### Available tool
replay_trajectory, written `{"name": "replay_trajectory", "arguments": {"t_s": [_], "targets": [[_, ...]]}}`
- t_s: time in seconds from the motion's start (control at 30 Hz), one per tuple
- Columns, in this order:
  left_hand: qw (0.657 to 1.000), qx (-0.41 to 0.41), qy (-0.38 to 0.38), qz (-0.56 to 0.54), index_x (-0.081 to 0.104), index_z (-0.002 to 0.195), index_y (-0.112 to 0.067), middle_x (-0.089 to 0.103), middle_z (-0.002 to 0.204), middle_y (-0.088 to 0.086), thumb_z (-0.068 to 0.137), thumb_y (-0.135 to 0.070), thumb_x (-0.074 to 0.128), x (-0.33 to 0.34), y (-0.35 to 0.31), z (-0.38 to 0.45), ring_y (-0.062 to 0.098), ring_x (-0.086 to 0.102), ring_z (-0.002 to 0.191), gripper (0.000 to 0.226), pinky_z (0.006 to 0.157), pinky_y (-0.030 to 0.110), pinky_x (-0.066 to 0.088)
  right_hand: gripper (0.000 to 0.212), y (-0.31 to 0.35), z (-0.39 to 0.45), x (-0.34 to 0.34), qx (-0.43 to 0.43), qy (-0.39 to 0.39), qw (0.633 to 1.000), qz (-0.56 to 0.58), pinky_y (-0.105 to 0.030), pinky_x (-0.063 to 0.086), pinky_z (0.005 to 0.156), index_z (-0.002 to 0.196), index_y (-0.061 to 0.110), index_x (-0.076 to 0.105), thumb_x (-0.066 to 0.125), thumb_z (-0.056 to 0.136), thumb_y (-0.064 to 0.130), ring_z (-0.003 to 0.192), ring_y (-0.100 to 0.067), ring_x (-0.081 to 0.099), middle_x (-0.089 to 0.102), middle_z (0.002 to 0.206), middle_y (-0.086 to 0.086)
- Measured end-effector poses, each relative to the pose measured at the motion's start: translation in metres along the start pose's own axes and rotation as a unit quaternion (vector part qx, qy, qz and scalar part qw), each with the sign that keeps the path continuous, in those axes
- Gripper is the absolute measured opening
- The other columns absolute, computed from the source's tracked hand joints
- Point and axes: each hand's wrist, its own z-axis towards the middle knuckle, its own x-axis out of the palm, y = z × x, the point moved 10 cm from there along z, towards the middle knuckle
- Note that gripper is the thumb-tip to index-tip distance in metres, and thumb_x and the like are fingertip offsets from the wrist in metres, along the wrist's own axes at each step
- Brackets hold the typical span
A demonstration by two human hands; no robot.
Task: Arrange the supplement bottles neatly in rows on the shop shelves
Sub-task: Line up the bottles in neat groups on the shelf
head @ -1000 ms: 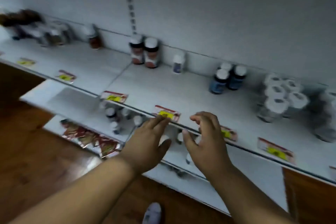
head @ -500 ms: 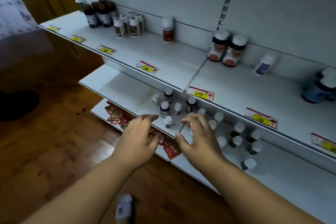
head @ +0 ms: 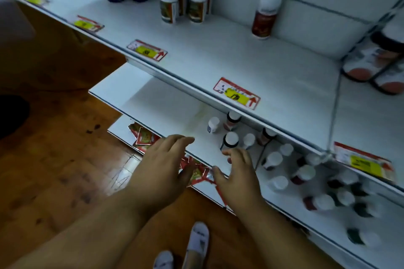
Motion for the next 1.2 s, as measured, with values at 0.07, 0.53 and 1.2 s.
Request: {"name": "replay_trajectory", "arguments": {"t_s": [0.07, 0.53, 1.2], "targets": [[1.0, -0.007, -0.013, -0.007, 0.044, 0.142, -0.025, 0.05, 0.14, -0.002, 0.091, -0.035, 0.061, 0.016, 0.017, 0.026, 0.018, 0.046, 0.128, 0.054, 0.104, 0.032, 0.038, 0.053, -0.024, 0.03, 0.04, 0.039, 0.019, 0.999, 0.032, -0.031, 0.05, 0.09, 0.133, 0.024, 0.045, 0.07, 0.087, 0.028, 0.121, -0.016, 0.051, 0.044, 0.136, 0.001], [0.99, 0.023, -0.04, -0.134, 0.038, 0.142, -0.035, 0.045, 0.143, -0.012, 0.092, -0.043, 0.056, 0.192, 0.167, 0.167, 0.006, 0.041, 0.127, 0.054, 0.102, 0.023, 0.034, 0.091, -0.186, 0.231, 0.21, 0.187, -0.258, 0.923, 0.215, -0.042, 0.035, 0.113, 0.148, 0.027, 0.028, 0.082, 0.075, 0.03, 0.137, -0.021, 0.041, 0.041, 0.151, 0.003], [0.899, -0.022, 0.224, -0.376, 0.046, 0.133, -0.045, 0.057, 0.128, -0.021, 0.08, -0.066, 0.059, 0.005, 0.091, 0.025, -0.005, 0.054, 0.116, 0.058, 0.099, 0.032, 0.05, 0.055, 0.063, -0.026, 0.053, 0.208, -0.048, 0.79, 0.575, -0.036, 0.056, 0.079, 0.123, 0.014, 0.055, 0.077, 0.073, 0.01, 0.101, -0.025, 0.068, 0.07, 0.107, -0.009]]}}
